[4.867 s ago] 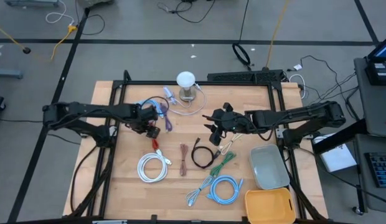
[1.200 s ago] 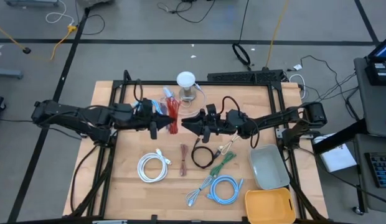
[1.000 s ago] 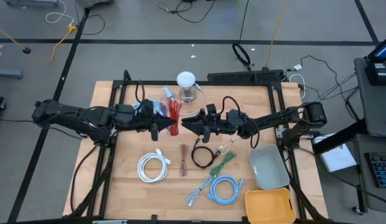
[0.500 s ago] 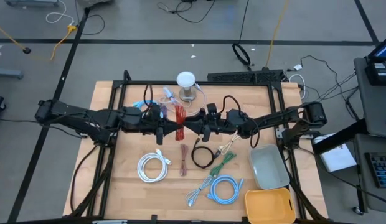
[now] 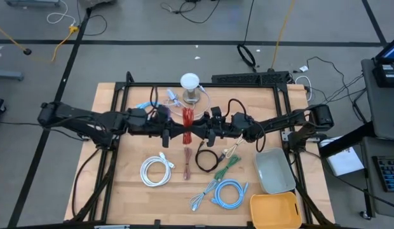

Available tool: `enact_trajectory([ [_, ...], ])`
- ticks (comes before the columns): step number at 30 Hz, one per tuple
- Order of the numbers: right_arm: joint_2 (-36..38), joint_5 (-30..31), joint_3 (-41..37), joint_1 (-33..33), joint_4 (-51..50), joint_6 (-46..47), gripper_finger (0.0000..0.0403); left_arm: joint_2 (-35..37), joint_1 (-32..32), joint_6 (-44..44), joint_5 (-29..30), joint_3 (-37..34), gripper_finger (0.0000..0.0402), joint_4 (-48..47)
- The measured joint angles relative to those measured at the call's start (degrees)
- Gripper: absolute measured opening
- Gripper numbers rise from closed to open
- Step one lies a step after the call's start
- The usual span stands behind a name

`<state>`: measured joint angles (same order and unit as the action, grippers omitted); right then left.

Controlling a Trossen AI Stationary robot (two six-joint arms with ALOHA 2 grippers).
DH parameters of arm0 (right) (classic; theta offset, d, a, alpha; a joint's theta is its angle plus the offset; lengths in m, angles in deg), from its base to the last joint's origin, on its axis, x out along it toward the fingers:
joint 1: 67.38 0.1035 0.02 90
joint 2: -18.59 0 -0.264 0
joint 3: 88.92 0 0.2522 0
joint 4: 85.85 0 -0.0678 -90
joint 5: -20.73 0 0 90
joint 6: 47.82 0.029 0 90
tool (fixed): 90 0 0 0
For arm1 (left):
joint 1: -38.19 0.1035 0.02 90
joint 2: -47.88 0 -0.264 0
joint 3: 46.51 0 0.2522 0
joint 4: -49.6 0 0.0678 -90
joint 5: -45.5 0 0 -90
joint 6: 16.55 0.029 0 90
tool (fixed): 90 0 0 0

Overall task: Pick & Place USB Port
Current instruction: Put the orange USB cable into the gray bin

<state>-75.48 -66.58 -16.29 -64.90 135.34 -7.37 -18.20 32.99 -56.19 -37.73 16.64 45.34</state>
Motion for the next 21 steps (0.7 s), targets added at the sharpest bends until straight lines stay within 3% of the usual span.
enact_trajectory([
  [11, 0.05, 0.2, 0.02, 0.0, 0.56, -0.02, 0.0121, -0.95, 0.45, -0.06, -3.29, -0.02, 0.0014, 1.58],
  [14, 0.05, 0.2, 0.02, 0.0, -0.02, 0.21, 0.0097, -1.13, 0.8, 0.02, -3.65, -0.02, 0.0014, 1.15],
  [19, 0.05, 0.27, 0.02, -0.04, 0.03, 0.04, 0.0023, -1.06, 1.65, -0.3, -4.96, -0.02, 0.0015, 1.28],
  [21, 0.05, 0.22, 0.02, -0.01, 0.07, -0.4, 0.0018, -1.06, 1.73, -0.57, -5.36, -0.02, 0.0029, 1.43],
])
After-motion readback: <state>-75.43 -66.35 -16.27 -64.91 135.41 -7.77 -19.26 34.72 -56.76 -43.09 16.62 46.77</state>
